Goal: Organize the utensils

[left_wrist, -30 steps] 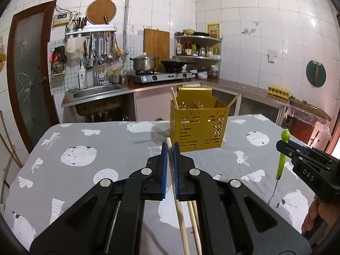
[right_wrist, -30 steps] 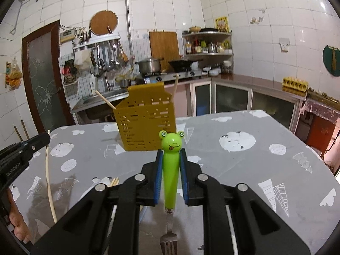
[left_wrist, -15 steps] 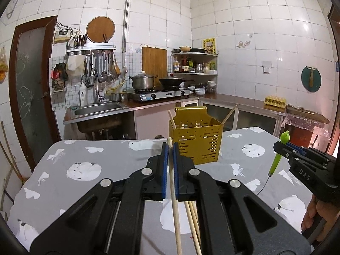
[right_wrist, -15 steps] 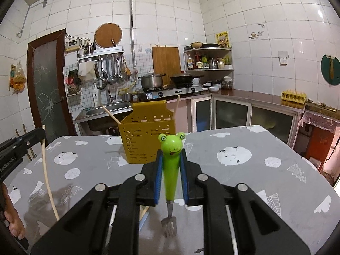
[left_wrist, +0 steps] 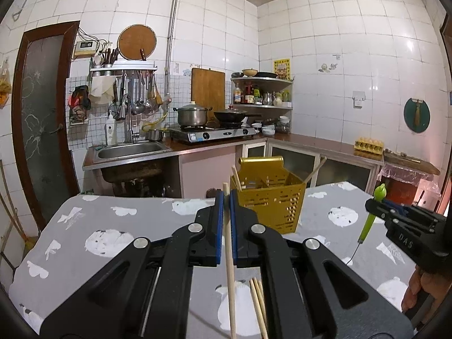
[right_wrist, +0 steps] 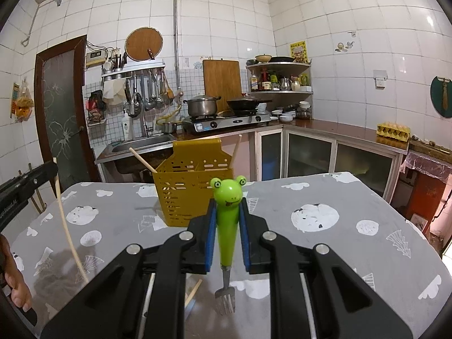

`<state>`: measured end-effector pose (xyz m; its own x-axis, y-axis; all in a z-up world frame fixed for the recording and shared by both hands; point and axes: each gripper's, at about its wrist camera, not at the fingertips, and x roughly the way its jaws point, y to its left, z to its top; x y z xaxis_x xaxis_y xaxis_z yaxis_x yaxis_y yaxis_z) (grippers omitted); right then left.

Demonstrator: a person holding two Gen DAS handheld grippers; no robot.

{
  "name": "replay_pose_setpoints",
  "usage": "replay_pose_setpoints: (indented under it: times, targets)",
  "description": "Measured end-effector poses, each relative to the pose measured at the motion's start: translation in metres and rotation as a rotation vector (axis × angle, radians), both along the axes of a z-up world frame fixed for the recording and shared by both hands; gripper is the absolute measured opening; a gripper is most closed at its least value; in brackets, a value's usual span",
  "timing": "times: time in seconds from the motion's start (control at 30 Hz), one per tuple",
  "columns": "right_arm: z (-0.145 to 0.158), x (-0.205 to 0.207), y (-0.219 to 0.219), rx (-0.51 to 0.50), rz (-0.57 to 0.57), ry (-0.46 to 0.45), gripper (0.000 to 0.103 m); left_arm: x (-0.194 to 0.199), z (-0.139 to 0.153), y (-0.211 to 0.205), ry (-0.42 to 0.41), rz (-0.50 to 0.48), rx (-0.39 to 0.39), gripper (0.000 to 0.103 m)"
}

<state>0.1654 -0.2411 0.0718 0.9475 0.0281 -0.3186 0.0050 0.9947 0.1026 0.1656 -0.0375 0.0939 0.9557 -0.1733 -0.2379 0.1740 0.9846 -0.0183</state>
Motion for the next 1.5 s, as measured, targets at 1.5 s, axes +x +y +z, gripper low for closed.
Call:
replay_pose_setpoints:
  times: [1.5]
  targets:
    - [0.126,0.153,0.006,0.017,0.022,-0.150,0.016,0.145,0.143,-0.073,-0.223,-0.065,-0.072,0.003]
